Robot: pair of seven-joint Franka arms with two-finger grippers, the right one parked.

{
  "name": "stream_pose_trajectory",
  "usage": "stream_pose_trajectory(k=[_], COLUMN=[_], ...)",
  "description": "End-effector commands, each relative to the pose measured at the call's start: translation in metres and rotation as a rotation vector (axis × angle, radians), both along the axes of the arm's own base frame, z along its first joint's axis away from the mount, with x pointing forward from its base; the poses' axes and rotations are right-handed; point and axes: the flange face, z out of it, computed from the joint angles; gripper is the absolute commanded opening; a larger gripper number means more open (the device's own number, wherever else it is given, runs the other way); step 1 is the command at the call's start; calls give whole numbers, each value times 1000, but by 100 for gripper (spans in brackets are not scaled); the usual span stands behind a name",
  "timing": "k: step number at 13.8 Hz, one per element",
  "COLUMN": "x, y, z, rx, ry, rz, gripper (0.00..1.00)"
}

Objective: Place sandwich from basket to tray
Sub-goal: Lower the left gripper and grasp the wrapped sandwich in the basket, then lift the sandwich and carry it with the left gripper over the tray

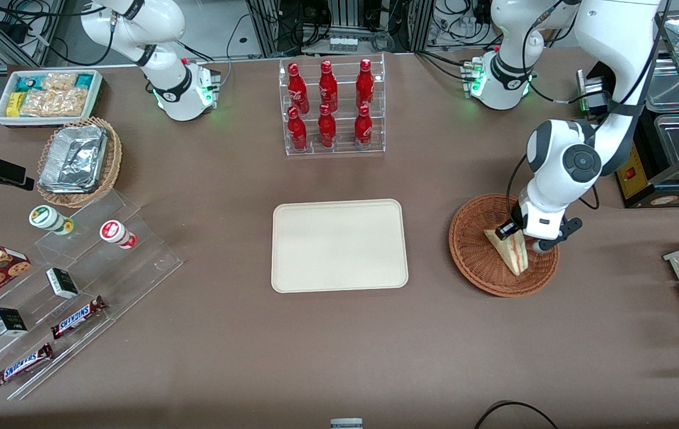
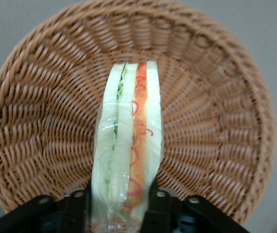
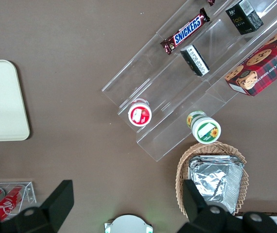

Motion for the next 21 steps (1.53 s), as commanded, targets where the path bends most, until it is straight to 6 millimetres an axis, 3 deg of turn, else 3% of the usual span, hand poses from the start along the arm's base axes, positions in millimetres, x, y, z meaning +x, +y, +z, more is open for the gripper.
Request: stream_pose_trajectory(k=[1, 5, 7, 11, 14, 21], x=[27, 59, 58, 61, 38, 8], y=[-15, -54, -79, -172, -260, -401], z=[32, 83, 83, 87, 78, 30], rx=[9, 18, 7, -74, -82, -35], ry=[25, 126, 126, 107, 102, 65], rz=[-26, -89, -132, -283, -377, -329], gripper=[0, 0, 0, 0, 0, 0])
